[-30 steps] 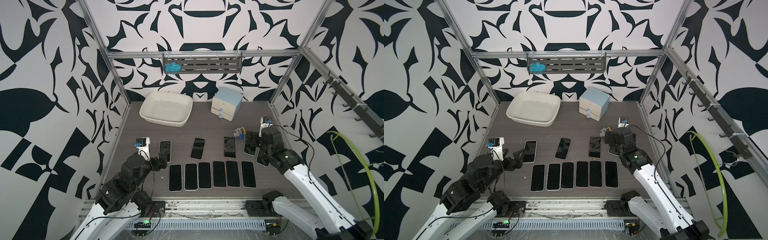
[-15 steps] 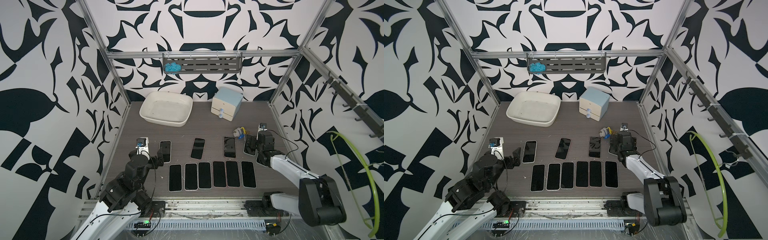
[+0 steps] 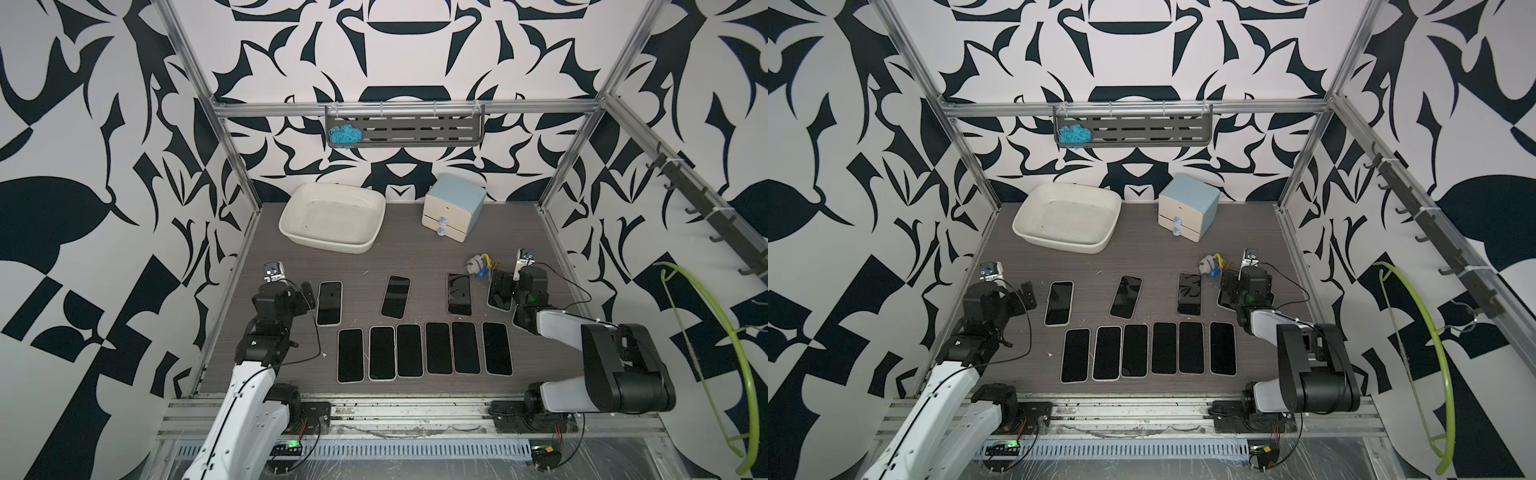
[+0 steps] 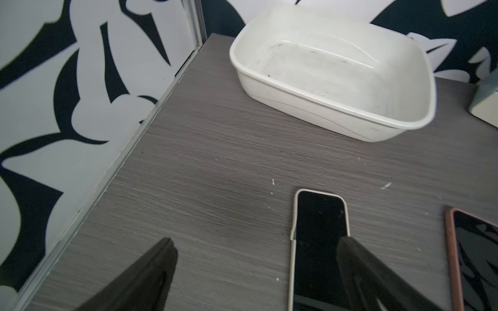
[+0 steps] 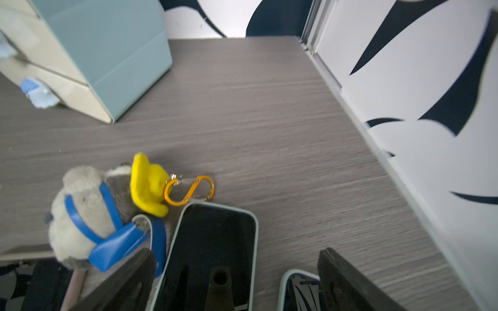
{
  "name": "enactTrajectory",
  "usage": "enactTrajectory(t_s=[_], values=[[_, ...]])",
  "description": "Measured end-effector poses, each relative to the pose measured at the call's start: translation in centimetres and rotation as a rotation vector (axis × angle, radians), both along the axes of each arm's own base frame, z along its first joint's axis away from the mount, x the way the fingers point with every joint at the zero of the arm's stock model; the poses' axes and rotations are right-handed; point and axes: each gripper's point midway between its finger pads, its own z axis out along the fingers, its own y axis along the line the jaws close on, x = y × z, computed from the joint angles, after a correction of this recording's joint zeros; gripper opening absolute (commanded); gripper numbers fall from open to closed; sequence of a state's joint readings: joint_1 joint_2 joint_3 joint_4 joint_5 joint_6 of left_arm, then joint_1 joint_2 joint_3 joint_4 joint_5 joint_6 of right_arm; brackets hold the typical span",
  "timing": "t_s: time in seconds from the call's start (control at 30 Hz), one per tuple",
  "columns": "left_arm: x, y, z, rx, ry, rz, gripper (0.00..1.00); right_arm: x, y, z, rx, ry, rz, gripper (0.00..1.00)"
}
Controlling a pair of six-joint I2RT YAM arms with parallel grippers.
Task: Take the phone out of the storage box
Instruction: Reset both arms
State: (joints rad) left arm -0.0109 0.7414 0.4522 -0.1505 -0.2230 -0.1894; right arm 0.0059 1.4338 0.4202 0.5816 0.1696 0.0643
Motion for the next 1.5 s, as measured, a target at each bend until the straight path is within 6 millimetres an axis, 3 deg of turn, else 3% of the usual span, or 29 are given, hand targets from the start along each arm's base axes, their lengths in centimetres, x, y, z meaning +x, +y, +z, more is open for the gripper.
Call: enactTrajectory(t_s=[0.13, 0.33, 0.6, 0.97, 1.5], values=[[1.5, 0.7, -1.3, -0.024, -0.016, -0.01, 1.0, -0.5, 0.3, -1.0, 0.01, 0.0, 0.012, 1.0], [5.1, 0.3, -2.3, -0.016, -0.06, -0.081, 1.0, 0.0, 0.5, -0.6, 0.016, -0.039, 0.023, 0.99], [8.6, -0.5, -5.6, -0.05, -0.077, -0.144, 1.0, 0.3, 0.9, -1.1, 0.026, -0.059, 0.044, 0.99], [9.5, -2.4, -8.5, -0.082, -0.107, -0.248, 1.0, 0.5, 1.7, -1.6, 0.038, -0.061, 0.094, 0.99], [10.2, -3.2, -7.6, -0.053, -0.135, -0.281, 1.0, 0.6, 1.8, -1.5, 0.035, -0.065, 0.098, 0.99]])
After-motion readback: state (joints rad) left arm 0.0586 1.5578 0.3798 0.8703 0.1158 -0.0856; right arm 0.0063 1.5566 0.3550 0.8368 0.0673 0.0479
